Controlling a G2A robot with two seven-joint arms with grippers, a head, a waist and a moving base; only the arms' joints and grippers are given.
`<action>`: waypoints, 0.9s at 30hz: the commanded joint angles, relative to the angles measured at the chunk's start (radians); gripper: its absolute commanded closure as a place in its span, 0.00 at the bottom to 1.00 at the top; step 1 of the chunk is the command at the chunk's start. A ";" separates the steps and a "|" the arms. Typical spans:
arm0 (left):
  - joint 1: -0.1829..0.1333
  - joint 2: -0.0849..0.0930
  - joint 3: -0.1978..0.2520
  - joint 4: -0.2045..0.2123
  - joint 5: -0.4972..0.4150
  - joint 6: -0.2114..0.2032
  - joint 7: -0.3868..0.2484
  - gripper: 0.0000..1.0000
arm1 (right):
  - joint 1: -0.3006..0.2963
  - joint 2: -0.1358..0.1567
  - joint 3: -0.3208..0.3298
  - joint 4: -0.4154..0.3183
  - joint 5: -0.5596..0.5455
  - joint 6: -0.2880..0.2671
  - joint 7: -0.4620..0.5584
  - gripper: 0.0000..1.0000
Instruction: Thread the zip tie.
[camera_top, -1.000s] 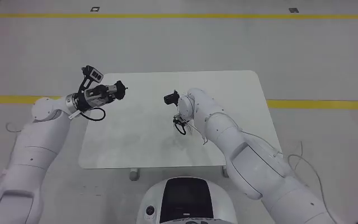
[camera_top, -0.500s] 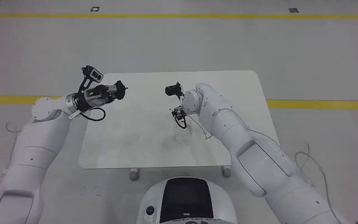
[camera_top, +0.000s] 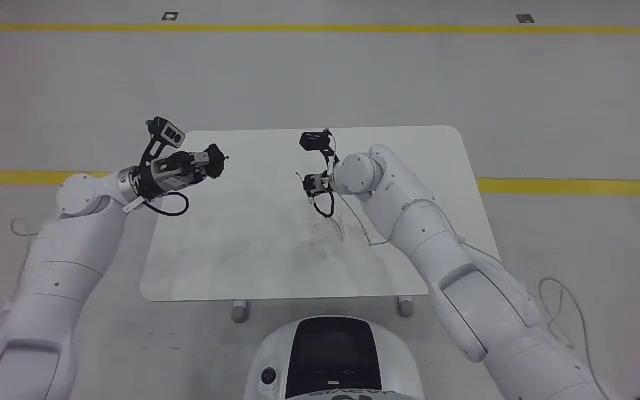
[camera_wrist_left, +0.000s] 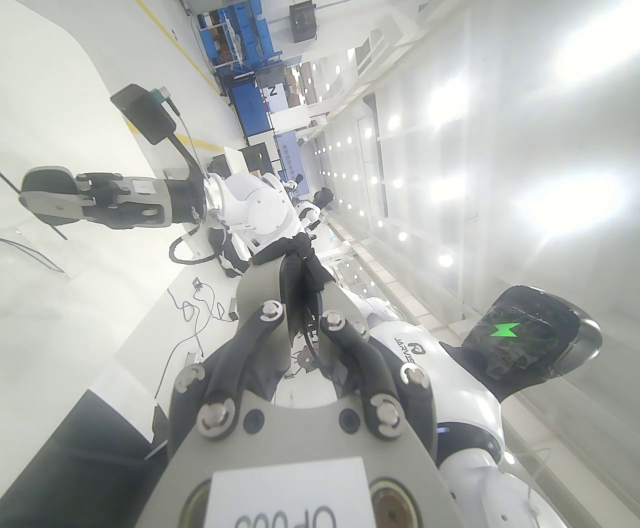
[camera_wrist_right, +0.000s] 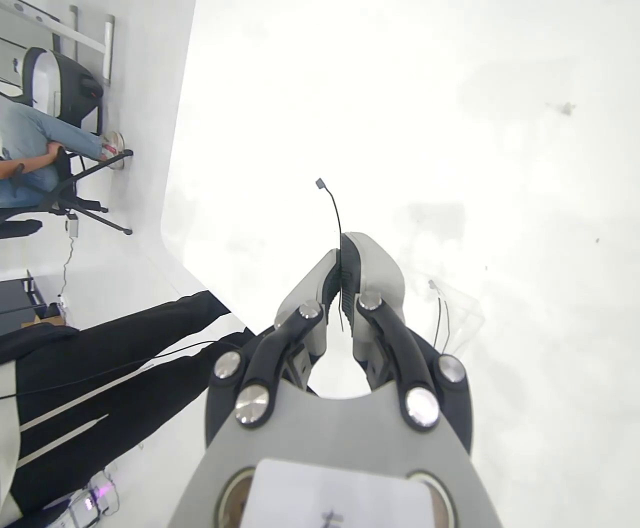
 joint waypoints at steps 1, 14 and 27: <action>0.000 0.000 0.000 0.000 0.000 0.000 0.000 1.00 | -0.003 0.000 0.002 -0.001 0.002 0.002 -0.008 1.00; 0.079 0.002 -0.019 -0.027 0.050 0.022 0.140 1.00 | -0.343 0.094 0.221 -0.466 0.068 -0.003 -0.239 1.00; 0.081 -0.019 0.015 -0.020 0.060 0.006 0.171 1.00 | -0.600 0.131 0.286 -0.781 0.139 -0.176 -0.341 1.00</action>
